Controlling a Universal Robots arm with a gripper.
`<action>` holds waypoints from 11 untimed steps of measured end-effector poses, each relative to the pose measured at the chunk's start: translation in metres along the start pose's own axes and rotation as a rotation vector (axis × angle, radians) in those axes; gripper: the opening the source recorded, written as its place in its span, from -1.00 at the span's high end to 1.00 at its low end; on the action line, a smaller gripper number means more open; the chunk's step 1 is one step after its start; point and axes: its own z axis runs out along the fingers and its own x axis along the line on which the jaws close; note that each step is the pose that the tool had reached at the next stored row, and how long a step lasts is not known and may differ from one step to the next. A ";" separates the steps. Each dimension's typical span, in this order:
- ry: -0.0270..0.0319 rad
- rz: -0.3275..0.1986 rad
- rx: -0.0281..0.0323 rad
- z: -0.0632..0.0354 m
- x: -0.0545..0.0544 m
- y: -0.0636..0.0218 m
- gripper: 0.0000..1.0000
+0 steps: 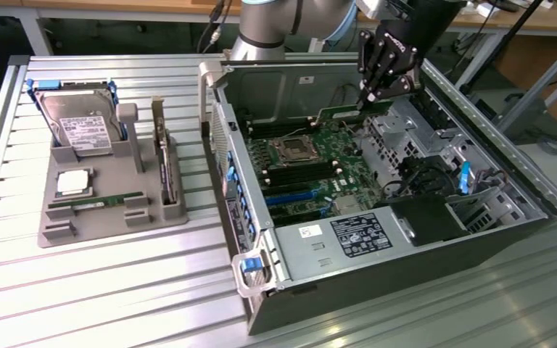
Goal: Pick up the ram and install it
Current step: 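Insert the ram into the slot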
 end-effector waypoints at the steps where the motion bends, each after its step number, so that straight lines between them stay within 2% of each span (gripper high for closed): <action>1: -0.0001 0.000 0.0000 0.0011 0.000 -0.0001 0.76; 11: -0.0004 0.000 0.0001 0.0107 0.001 -0.0006 0.76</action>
